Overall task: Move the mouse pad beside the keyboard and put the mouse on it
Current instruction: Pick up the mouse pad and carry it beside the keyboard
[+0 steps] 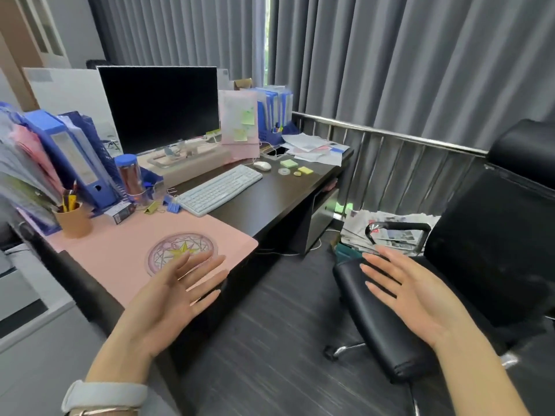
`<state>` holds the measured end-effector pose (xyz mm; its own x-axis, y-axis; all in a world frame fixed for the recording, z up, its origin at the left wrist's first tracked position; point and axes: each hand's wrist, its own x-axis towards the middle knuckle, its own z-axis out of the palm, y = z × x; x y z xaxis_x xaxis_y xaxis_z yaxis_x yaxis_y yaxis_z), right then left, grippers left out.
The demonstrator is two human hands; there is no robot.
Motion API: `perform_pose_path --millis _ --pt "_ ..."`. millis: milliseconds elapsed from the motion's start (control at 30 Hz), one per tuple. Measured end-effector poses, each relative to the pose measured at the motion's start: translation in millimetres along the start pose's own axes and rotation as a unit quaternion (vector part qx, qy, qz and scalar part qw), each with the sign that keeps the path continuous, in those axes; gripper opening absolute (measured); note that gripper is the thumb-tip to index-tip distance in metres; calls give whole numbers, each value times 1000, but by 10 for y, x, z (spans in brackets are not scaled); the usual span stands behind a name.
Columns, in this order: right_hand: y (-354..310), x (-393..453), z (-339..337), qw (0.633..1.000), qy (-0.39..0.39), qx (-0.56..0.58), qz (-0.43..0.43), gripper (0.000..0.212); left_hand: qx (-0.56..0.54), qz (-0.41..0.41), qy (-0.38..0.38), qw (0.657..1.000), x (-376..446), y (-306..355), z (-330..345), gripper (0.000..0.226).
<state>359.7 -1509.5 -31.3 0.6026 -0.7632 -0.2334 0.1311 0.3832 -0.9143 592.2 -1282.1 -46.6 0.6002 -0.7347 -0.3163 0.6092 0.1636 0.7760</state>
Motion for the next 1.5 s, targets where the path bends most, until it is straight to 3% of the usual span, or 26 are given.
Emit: perform_pose_path --millis 67,400,633,800,1167,1300,1367,1433,1500 --pt "-26 508 79 1000 -17 5 22 22 -13 14 30 999 301 92 -5 32" --pt "203 2734 1145 982 -142 -69 104 24 -56 53 157 985 1775 562 -486 34" --pt "595 3810 2052 947 -231 -122 186 28 -82 78 261 959 2333 811 -915 30" --pt "1121 4406 2612 901 -287 -179 270 18 -106 57 372 920 2681 603 -1260 28" --pt "2106 5105 3243 812 -348 -343 320 37 -157 42 593 789 3237 45 -1683 19" --pt "2283 5149 3267 798 -334 -355 355 32 -137 45 658 739 3258 -63 -1769 31" --pt "2349 5168 3290 798 -327 -353 363 28 -125 35 668 732 3259 -74 -1803 31" --pt "2396 5160 3302 799 -316 -352 371 27 -117 25 652 749 3282 -77 -1802 20" --pt "2423 5133 3295 804 -311 -348 369 28 -106 22 641 760 3289 -76 -1791 22"
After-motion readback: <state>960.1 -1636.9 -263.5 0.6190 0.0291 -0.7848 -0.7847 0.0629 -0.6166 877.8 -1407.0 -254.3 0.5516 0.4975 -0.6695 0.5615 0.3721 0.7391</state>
